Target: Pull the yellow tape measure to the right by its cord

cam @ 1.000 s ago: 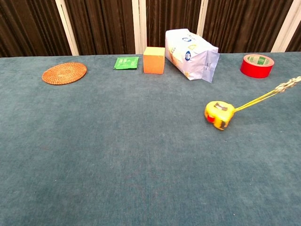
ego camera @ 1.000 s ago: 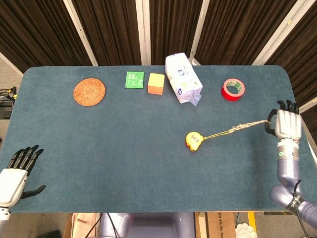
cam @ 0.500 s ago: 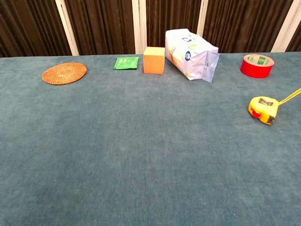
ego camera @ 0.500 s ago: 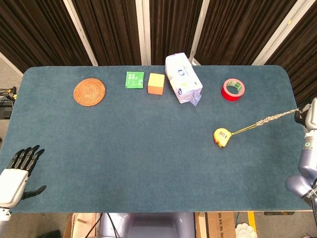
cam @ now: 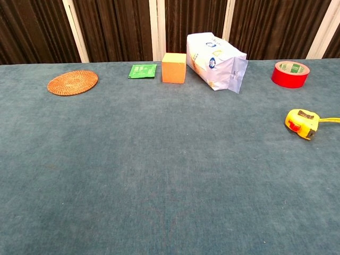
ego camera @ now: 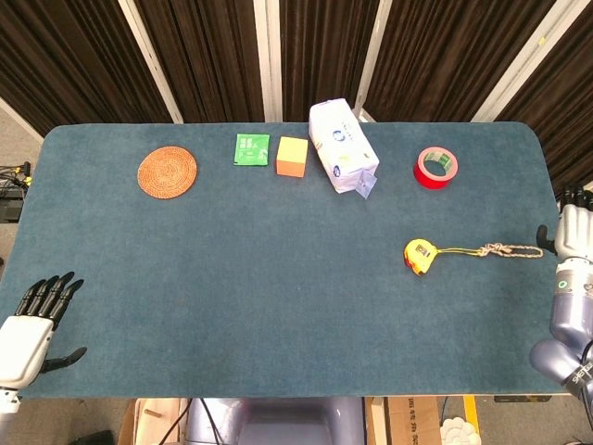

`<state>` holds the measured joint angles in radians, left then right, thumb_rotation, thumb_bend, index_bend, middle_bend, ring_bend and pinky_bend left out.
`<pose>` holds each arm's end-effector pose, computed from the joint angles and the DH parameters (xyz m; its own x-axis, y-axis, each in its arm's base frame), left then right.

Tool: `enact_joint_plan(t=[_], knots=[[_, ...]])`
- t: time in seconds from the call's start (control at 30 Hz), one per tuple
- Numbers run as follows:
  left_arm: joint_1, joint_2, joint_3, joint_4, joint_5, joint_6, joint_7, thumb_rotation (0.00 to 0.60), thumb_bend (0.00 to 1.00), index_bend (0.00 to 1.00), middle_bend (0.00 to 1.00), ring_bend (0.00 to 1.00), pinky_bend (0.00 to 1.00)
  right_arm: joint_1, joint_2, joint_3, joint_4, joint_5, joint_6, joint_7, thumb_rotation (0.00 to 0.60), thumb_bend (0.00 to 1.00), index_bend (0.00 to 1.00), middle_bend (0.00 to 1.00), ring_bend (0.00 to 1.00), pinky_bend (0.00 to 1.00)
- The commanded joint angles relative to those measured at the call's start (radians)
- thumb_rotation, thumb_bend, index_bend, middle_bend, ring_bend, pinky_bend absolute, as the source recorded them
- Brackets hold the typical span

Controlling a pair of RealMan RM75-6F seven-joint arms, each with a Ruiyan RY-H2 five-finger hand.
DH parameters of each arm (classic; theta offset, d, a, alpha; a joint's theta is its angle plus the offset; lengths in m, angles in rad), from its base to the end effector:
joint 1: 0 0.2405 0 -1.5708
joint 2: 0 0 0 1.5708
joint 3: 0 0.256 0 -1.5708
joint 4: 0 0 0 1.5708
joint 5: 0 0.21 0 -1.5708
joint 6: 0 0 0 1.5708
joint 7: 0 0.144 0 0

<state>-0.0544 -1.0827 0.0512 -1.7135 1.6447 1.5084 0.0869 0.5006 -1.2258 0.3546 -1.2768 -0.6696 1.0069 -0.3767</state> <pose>-0.2860 0.1479 0.1447 0.4256 0.0835 0.9010 0.9015 -0.1252 -0.4142 -0.3412 -0.3652 0.1928 0.4798 -0.0593 0.8754 -0.7824 0.4225 0.4575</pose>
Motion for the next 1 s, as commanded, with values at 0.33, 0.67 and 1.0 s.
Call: enact_joint_plan(t=[0.33, 0.67, 1.0], knots=[[0.001, 0.003, 0.0, 0.006, 0.002, 0.004, -0.008, 0.6, 0.0, 0.0, 0.0, 0.0, 0.0, -0.185, 0.11, -0.098, -0.4, -0.323, 0.161, 0.253, 0.6, 0.29, 0.0, 0.0, 0.0, 0.0], [0.006, 0.001, 0.001, 0.014, 0.01, 0.014, 0.01, 0.6, 0.0, 0.0, 0.0, 0.0, 0.0, -0.394, 0.192, -0.329, -0.55, -0.789, 0.407, 0.339, 0.6, 0.28, 0.0, 0.0, 0.0, 0.0], [0.011, 0.001, 0.001, 0.024, 0.009, 0.023, 0.001, 0.6, 0.0, 0.0, 0.0, 0.0, 0.0, -0.506, 0.15, -0.405, -0.437, -0.979, 0.604, 0.375, 0.6, 0.28, 0.0, 0.0, 0.0, 0.0]])
